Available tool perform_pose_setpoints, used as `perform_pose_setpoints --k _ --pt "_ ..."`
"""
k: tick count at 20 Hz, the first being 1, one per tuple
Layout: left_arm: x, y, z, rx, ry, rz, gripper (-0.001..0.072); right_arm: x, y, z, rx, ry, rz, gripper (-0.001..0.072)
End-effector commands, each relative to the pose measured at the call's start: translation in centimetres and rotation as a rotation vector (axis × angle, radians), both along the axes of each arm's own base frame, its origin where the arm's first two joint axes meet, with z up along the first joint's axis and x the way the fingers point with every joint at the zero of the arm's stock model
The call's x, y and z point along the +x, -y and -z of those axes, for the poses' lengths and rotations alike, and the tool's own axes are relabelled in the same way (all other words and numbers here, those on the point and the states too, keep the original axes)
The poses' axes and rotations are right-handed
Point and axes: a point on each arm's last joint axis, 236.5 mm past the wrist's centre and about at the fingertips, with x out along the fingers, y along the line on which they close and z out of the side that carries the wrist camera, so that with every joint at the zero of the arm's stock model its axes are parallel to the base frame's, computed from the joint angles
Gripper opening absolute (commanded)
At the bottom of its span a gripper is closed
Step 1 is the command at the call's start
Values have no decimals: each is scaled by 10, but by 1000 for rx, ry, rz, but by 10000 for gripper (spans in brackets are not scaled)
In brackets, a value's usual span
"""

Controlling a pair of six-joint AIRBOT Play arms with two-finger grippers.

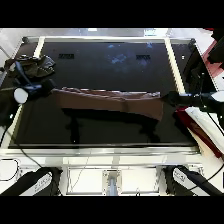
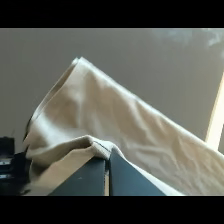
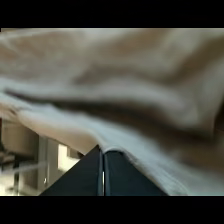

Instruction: Fold the shirts.

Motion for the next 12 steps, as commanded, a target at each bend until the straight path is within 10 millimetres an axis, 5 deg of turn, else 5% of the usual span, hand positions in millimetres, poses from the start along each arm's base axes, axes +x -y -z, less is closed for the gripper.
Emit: perform_pose_setpoints --k 1,4,8,12 --pt "38 10 28 34 -43 60 10 58 -1 12 -45 52 18 28" --pt "54 26 68 50 -86 103 10 83 -9 59 -62 -16 5 29" --pt "62 28 115 56 -141 105 10 87 -8 126 -60 -153 31 28" --pt "75 28 116 53 -90 95 11 80 -4 157 -81 -223 26 29"
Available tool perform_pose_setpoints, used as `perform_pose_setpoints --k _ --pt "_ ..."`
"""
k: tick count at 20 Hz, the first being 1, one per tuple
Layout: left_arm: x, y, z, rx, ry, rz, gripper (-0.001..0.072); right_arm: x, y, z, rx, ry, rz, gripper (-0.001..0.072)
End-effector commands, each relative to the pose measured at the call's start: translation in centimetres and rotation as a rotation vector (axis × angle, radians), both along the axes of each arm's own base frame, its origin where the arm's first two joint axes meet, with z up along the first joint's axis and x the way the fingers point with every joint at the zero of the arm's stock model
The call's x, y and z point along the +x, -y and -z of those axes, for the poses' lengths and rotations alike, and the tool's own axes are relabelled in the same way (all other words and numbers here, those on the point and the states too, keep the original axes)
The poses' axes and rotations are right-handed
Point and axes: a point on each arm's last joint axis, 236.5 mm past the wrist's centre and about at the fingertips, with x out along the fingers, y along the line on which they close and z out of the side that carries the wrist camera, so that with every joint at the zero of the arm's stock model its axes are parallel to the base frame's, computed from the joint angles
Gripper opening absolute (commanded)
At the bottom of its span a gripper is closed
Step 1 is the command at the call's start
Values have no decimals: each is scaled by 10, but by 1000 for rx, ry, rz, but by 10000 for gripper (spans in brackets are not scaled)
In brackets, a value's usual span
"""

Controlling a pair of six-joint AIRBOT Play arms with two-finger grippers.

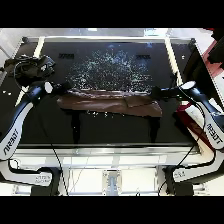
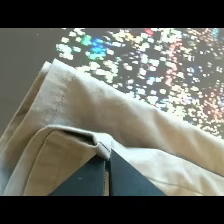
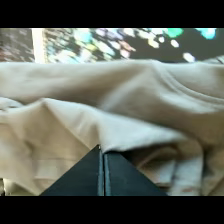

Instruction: Fold the shirts.

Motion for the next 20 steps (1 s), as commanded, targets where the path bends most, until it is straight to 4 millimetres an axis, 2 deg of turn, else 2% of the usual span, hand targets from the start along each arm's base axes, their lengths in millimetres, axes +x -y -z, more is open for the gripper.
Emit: perform_pose_setpoints --k 1,4,5,6,7,8,9,11,12,13,15,17,18,19,20 --pt "15 2 1 -15 56 -15 12 -2 4 26 -27 -52 3 30" --pt "25 7 -9 -79 106 -51 24 -1 5 21 -27 -45 -3 33" --pt "29 8 -15 -90 119 -56 83 2 5 15 -29 -33 -12 33" --pt "34 9 -23 -98 134 -58 385 4 4 6 -30 -20 -24 34" --pt "38 12 -31 -116 147 -63 614 6 4 -6 -34 0 -37 35" --pt "40 15 -39 -138 151 -67 640 8 3 -20 -38 21 -55 50" --pt "42 18 -46 -155 143 -65 639 9 2 -34 -46 41 -75 77" --pt "41 24 -60 -165 118 -43 640 8 6 -64 -89 85 -122 247" --pt "41 27 -69 -168 110 -31 639 7 12 -80 -122 109 -140 279" --pt "42 28 -79 -170 110 -23 638 4 23 -93 -163 126 -148 278" --pt "44 37 -102 -196 135 4 631 -3 54 -113 -268 146 -132 278" --pt "48 60 -133 -234 209 108 499 -10 89 -122 -317 122 -28 287" --pt "48 76 -147 -239 254 189 493 -11 103 -121 -291 94 43 380" --pt "46 94 -157 -227 292 280 493 -13 113 -118 -251 70 103 413" --pt "43 112 -161 -210 321 359 495 -17 119 -111 -199 49 139 414"
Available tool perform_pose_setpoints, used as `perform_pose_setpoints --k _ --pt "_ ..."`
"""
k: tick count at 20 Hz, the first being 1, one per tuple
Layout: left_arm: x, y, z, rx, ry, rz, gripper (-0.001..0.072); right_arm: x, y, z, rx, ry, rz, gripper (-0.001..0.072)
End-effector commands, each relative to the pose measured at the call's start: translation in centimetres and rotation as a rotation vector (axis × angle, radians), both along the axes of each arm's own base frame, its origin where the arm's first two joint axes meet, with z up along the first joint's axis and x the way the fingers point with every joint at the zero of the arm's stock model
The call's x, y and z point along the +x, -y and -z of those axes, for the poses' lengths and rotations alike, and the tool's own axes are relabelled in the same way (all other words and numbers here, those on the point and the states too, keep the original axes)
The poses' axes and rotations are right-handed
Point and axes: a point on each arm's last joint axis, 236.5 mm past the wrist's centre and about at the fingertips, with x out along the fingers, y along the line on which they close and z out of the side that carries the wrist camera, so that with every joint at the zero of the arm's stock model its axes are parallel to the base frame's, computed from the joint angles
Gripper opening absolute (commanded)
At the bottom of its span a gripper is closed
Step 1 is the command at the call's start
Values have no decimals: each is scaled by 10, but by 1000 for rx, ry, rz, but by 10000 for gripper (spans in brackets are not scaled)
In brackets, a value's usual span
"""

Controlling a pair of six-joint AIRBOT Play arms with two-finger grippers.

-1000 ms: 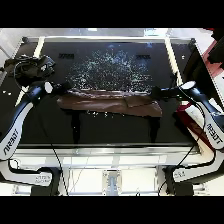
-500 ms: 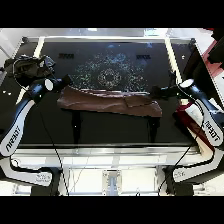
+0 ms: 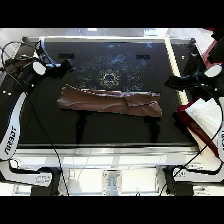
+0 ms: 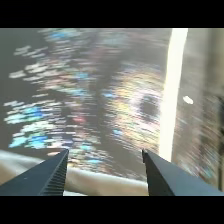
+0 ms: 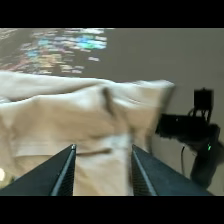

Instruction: Fold the shirts.

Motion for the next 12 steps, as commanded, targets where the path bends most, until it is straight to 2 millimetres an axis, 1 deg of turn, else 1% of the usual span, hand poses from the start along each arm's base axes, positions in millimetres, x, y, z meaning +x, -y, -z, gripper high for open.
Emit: perform_pose_setpoints --k 1,2,3,4,5,7,9,10,12 --pt "-10 61 -32 51 148 260 503 -17 33 11 106 -64 150 436" --pt "-15 78 -32 87 171 319 507 -25 33 23 159 -97 154 516" --pt "-22 96 -30 122 188 377 538 -34 32 39 205 -142 142 544" --pt "-29 111 -28 157 196 422 619 -40 33 53 236 -178 132 545" --pt "-35 123 -25 188 200 457 640 -44 34 68 269 -210 138 546" --pt "-48 147 -20 247 211 525 641 -39 31 90 335 -235 140 558" --pt "-59 166 -17 284 222 577 639 -27 19 104 419 -219 120 562" --pt "-63 173 -14 310 229 603 637 -22 14 110 461 -212 115 562" --pt "-70 185 -10 358 242 642 637 -14 10 126 518 -218 134 564"
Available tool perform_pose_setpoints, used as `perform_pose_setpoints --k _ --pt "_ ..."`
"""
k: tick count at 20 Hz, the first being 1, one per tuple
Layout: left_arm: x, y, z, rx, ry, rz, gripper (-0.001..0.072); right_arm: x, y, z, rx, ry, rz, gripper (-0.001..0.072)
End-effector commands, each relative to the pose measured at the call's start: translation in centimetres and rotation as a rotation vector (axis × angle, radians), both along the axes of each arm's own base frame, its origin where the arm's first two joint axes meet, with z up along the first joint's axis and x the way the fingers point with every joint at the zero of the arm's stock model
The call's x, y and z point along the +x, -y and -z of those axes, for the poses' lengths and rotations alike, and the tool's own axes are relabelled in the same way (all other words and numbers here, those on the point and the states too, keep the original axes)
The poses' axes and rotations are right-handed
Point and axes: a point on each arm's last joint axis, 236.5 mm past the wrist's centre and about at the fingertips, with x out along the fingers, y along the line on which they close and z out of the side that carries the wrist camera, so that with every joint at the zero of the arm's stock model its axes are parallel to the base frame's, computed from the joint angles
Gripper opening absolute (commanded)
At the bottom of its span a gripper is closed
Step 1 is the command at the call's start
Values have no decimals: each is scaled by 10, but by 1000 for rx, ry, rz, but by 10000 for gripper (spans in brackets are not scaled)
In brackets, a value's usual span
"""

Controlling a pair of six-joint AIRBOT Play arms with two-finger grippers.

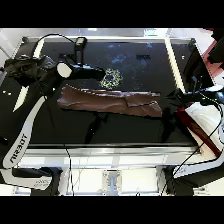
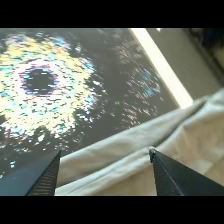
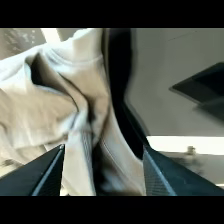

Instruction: Fold the shirts.

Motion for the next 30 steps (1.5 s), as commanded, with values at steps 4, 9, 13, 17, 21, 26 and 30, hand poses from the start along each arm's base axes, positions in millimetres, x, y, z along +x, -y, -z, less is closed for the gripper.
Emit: perform_pose_setpoints --k 4,9,13,17,21,26,30 --pt "-11 38 16 84 60 90 637 12 -12 39 131 -6 22 564" --pt "-16 58 52 102 13 120 636 15 -39 53 111 -10 -40 564" --pt "-17 63 68 114 -9 129 576 15 -74 53 102 1 -129 563" --pt "-12 59 69 144 19 128 372 11 -99 48 139 -6 -178 534" --pt "-2 55 70 178 66 121 13 12 -125 24 246 40 -219 35" --pt "-12 39 137 210 -161 17 12 9 -138 -45 335 111 -361 32" --pt "-33 7 199 330 -372 -89 12 21 -137 -117 292 192 -367 32"
